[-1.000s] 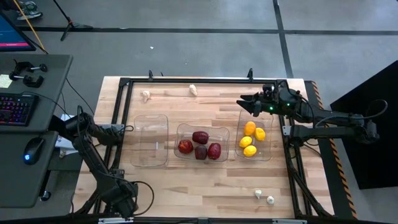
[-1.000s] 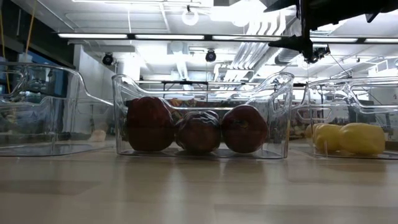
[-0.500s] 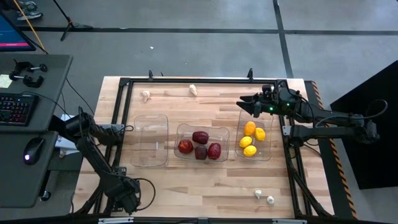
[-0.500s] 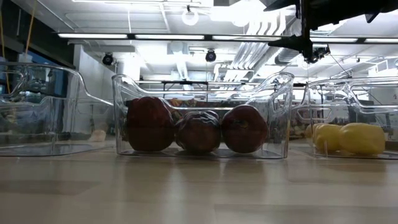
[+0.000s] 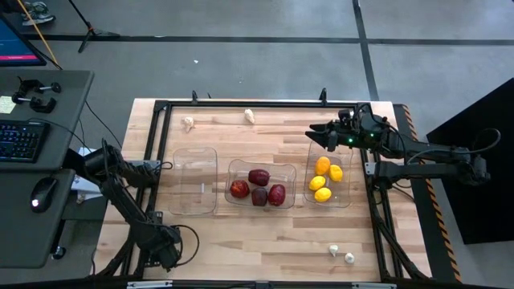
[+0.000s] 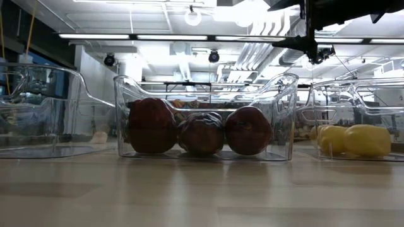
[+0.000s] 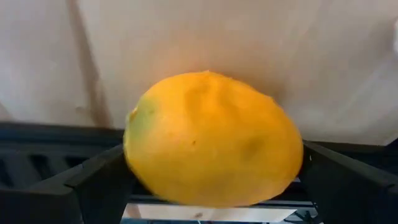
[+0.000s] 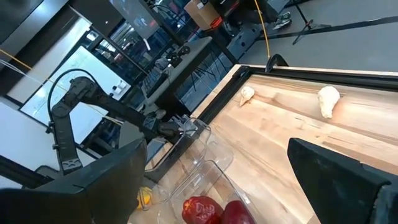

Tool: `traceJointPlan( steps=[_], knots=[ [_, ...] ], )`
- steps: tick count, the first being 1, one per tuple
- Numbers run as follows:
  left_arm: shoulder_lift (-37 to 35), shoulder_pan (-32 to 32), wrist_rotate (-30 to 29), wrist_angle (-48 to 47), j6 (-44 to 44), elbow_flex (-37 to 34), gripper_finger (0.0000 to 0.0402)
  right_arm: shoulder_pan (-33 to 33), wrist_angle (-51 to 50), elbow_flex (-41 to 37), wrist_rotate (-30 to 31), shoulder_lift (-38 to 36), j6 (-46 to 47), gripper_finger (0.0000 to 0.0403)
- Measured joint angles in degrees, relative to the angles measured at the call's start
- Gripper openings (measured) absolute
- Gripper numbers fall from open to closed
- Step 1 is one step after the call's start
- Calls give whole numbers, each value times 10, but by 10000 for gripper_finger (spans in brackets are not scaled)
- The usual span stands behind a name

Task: Sort produce into baskets
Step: Put the yellow lemon into the right transparent bin

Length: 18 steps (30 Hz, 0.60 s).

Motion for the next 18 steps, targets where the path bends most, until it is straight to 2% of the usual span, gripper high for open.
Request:
traceJointPlan(
  steps=[6, 14, 18],
  knots=[
    [0, 0, 0, 26, 15, -10, 382, 0, -18, 0, -1, 0, 1, 379],
    [-8, 9, -17, 24, -2, -10, 305, 0, -24, 0, -1, 0, 2, 379],
    [-43, 17, -47, 22, -42, -10, 290, 0, -24, 0, -1, 0, 6, 379]
  ],
)
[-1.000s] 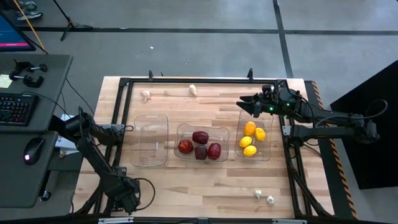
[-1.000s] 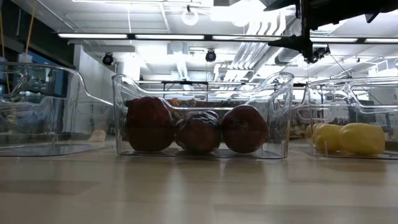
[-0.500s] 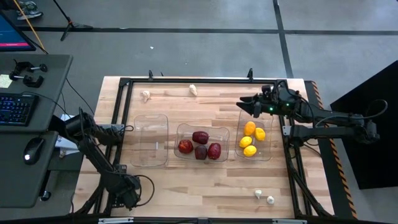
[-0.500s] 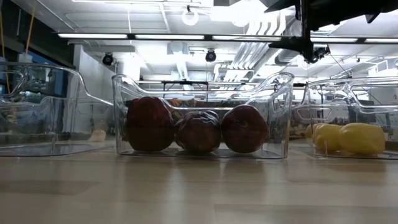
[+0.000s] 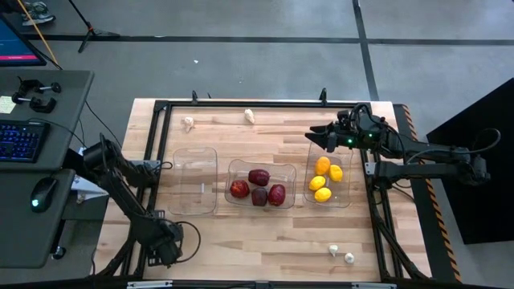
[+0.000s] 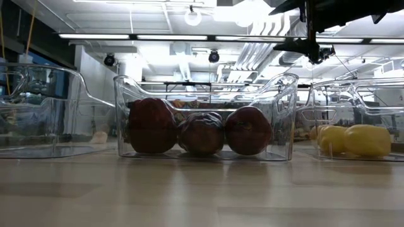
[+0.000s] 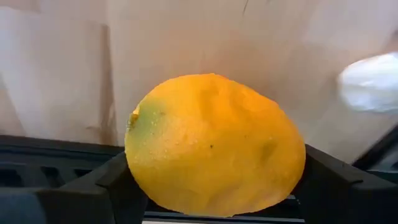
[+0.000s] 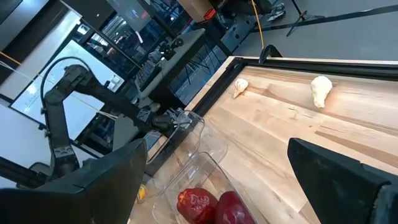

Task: Sort produce into baskets
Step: Put the yellow lemon into the right transparent bin

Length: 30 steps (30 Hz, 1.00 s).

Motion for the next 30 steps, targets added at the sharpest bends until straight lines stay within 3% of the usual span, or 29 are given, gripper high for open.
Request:
traceJointPlan(
  steps=[8, 13, 17, 21, 24, 30],
  knots=[
    [-149, 1, -29, -56, -78, 6, 287, 0, 0, 0, -1, 0, 0, 379],
    [-243, 4, -64, -36, -112, 45, 287, 0, 0, 0, -8, 0, 1, 379],
    [-278, 34, -88, -25, -116, 93, 286, 0, 0, 0, -34, 0, 5, 379],
    [-282, 104, -152, -29, -39, 127, 285, 0, 17, 0, -65, 0, 3, 379],
    [-270, 190, -209, -7, 46, 133, 285, 0, 54, 0, -68, 0, -15, 379],
    [-212, 370, -276, 138, 278, 133, 285, 0, 157, 0, -49, 0, -43, 379]
  ],
)
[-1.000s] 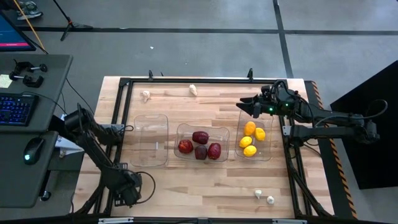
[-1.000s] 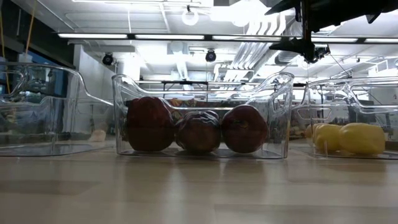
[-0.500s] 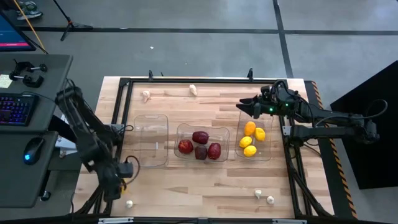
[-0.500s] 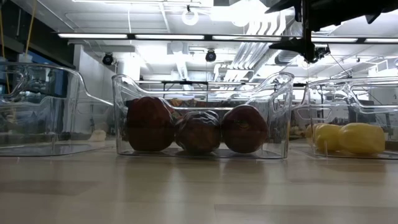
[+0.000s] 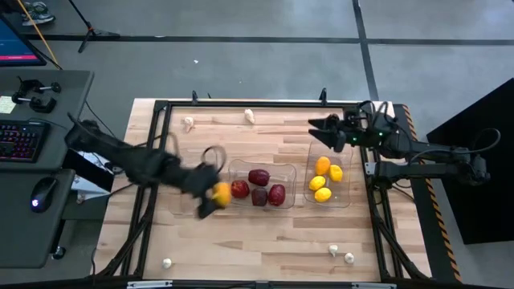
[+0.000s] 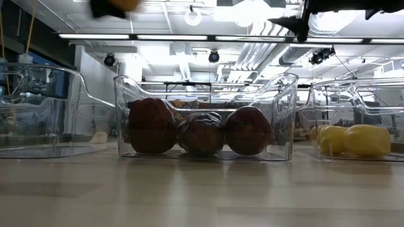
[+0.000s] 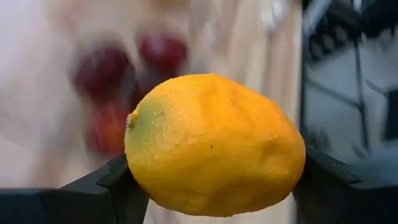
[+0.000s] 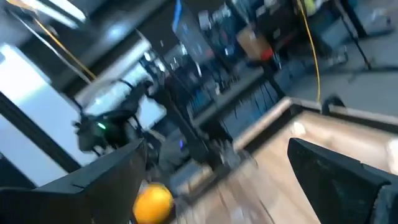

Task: Sort produce into baskets
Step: Put the yellow lemon into the right transparent bin

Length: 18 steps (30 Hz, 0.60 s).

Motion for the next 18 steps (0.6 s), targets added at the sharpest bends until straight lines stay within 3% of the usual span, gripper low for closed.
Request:
traceJointPlan(
  steps=[4, 9, 14, 18],
  knots=[
    [73, 90, -6, 179, 120, 0, 286, 0, 48, 0, 13, 0, 12, 379],
    [186, 153, 31, 402, 217, 1, 288, 0, 104, 0, 17, 0, 5, 379],
    [303, 189, 57, 585, 245, 10, 289, 0, 117, 0, 29, 0, -2, 379],
    [384, 206, 62, 647, 250, 70, 289, 0, 117, 0, 35, 0, -6, 379]
  ],
)
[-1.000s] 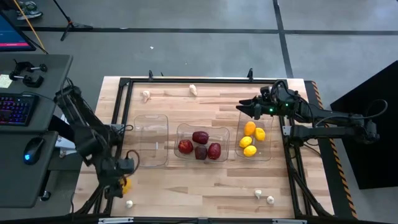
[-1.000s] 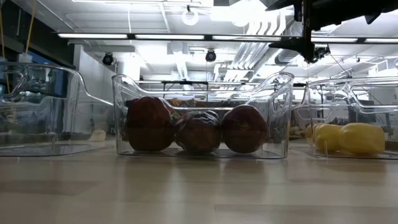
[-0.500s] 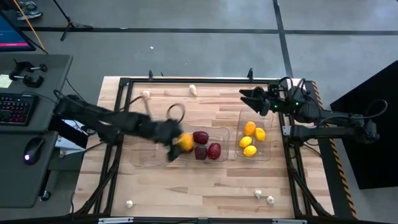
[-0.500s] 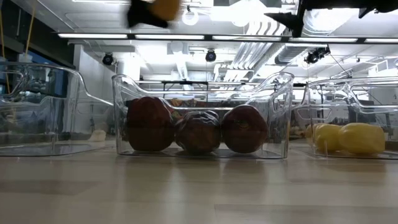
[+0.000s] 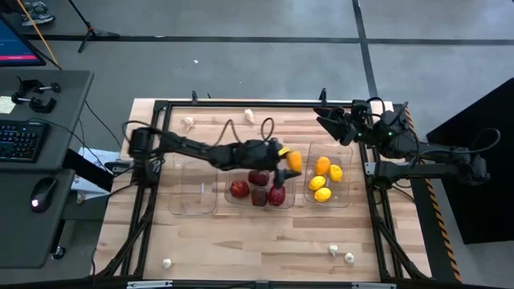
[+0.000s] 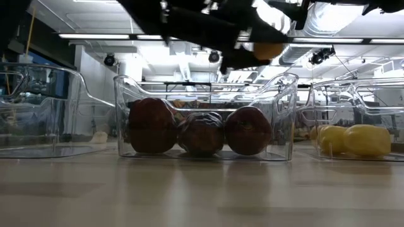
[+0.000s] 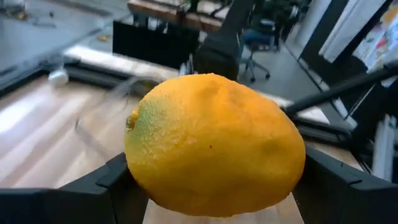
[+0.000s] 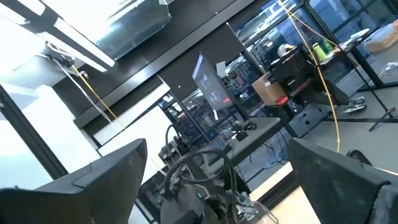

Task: Sort produce into baskets
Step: Put the yellow lemon into the right transparent bin

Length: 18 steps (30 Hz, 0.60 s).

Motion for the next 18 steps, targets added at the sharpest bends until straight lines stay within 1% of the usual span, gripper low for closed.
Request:
traceJointPlan(
  steps=[5, 7, 9, 11, 13, 18],
  knots=[
    [77, 9, 33, -19, 46, 106, 289, 0, 0, 0, 0, 0, -12, 379],
    [104, 9, 27, -30, 57, 143, 289, 0, -1, 0, 0, 0, -12, 379],
    [123, 9, 4, -45, 54, 169, 289, 0, 0, 0, 0, 0, -12, 379],
    [129, 9, -16, -66, 28, 181, 289, 0, 0, 0, 0, 0, -12, 379],
    [128, 9, -21, -80, 12, 182, 289, 0, 0, 0, 0, 0, -12, 379],
    [128, 12, -22, -82, 29, 182, 289, 0, 0, 0, 0, 0, -12, 379]
  ],
)
